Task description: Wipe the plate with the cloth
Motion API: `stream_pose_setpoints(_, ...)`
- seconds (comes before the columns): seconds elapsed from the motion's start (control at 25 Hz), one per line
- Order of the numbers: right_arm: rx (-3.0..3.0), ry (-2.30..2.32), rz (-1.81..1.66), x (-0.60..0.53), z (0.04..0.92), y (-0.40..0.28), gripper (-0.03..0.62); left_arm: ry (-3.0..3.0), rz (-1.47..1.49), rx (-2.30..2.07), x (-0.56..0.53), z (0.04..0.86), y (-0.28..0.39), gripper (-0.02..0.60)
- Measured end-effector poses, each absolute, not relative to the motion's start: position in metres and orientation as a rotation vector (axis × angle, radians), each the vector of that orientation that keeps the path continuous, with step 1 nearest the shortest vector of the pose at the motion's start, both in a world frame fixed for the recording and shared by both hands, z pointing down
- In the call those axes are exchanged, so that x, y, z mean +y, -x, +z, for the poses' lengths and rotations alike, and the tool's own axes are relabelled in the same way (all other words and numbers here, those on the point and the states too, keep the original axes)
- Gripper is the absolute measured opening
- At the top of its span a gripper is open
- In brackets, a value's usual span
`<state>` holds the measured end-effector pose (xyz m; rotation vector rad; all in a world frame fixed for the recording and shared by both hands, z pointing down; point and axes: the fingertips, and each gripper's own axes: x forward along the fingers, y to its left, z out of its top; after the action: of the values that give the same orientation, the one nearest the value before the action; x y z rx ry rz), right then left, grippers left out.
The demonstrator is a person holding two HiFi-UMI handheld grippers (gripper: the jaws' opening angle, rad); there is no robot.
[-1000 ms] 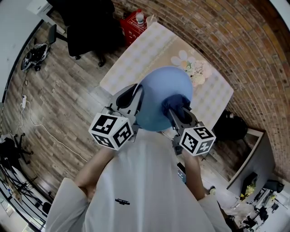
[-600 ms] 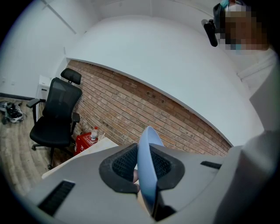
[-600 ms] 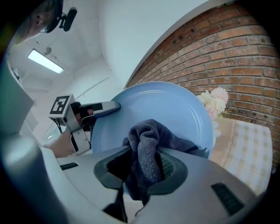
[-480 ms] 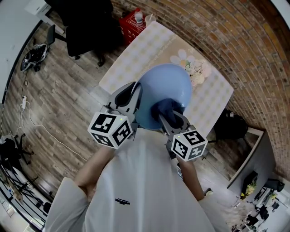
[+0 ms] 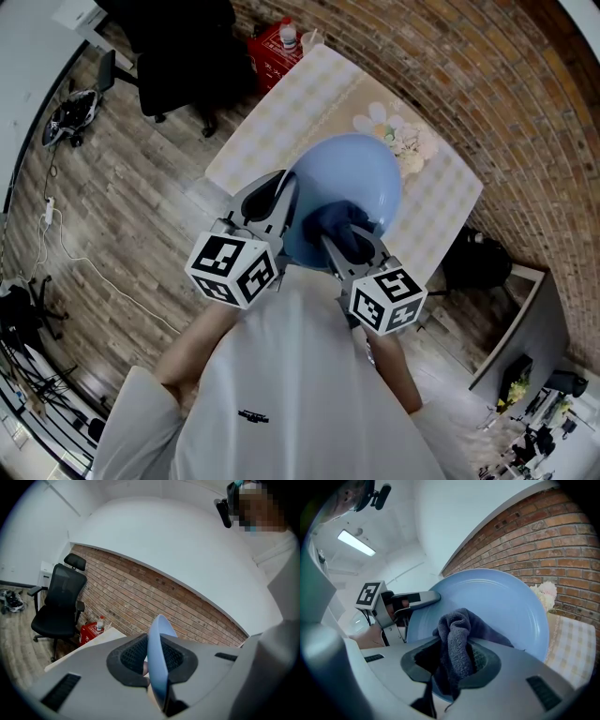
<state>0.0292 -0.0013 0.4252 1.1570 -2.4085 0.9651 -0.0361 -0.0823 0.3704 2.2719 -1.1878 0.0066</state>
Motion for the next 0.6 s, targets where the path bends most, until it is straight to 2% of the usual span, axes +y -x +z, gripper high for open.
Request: stream_pose_setpoints(0.6, -2.458, -1.18, 0.915, -0.022, 0.405, -0.025, 0.12, -2.299, 0.009, -1.153, -0.071, 0.366, 0.033, 0.041)
